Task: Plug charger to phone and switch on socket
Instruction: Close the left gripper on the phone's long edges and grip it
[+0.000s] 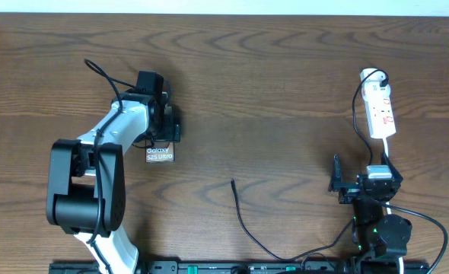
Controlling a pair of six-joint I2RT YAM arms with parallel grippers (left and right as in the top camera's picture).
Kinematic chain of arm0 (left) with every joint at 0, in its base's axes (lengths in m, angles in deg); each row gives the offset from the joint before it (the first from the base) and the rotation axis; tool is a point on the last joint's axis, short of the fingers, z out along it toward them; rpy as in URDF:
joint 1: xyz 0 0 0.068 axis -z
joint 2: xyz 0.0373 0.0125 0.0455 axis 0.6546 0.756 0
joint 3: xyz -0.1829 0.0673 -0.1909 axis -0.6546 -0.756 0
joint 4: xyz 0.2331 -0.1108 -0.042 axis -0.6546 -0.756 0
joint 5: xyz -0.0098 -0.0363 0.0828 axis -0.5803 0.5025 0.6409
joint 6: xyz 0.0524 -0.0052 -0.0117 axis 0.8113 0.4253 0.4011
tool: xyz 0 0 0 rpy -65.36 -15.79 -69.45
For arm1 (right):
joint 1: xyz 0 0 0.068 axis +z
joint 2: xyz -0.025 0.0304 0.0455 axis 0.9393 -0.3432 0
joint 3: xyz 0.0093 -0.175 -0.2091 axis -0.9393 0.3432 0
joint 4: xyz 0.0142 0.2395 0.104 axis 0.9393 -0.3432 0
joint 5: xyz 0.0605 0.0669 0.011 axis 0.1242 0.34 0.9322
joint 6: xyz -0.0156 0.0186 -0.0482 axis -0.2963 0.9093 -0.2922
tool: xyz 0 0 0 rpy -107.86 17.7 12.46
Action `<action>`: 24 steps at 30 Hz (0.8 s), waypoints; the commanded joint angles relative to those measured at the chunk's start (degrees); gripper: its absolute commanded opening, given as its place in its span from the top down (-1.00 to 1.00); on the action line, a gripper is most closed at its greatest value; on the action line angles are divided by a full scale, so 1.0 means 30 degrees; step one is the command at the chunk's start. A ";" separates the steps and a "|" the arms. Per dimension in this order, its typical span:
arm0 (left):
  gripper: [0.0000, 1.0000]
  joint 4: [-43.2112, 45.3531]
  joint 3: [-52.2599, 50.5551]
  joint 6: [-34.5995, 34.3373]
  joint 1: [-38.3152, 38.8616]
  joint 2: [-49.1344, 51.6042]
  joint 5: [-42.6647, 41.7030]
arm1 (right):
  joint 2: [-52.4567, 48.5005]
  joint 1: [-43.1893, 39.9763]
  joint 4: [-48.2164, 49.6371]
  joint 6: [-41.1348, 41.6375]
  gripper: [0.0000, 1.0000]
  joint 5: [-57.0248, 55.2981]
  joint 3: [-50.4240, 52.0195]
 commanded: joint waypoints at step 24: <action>-0.60 -0.0073 -0.0721 -0.0036 0.0015 0.0780 0.0619 | 0.0095 0.0168 -0.0080 -0.0138 -0.99 -0.0087 0.0015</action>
